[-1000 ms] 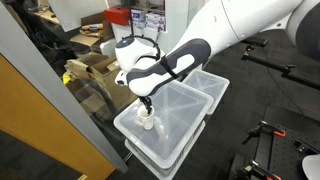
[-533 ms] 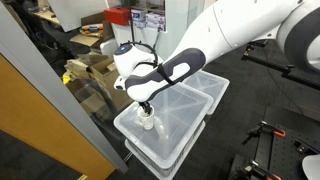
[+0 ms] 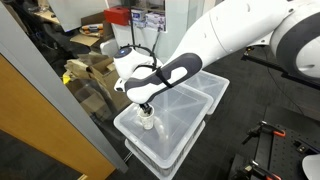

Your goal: Put the marker in the cup on the clear surface

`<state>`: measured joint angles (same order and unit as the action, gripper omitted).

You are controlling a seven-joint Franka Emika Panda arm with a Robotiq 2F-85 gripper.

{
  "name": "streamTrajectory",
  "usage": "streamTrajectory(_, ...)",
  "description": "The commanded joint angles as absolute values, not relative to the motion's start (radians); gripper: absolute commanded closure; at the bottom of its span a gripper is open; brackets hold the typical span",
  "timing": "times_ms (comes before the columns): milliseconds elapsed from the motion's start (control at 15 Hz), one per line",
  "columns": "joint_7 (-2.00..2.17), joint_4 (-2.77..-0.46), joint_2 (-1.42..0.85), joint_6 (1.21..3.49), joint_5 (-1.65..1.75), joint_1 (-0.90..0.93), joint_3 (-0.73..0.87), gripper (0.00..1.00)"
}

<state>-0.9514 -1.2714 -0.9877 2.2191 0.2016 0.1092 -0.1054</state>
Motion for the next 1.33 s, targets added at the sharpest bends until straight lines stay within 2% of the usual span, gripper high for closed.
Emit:
streamTrajectory(0, -0.927, -1.218, -1.014, 2.176, 0.211, 0.114, -0.102, 0.68)
streamTrajectory(467, -0.930, -1.195, -1.037, 2.171, 0.205, 0.109, -0.105, 0.62)
streamTrajectory(1267, -0.938, -1.154, -1.077, 2.157, 0.195, 0.100, -0.111, 0.63)
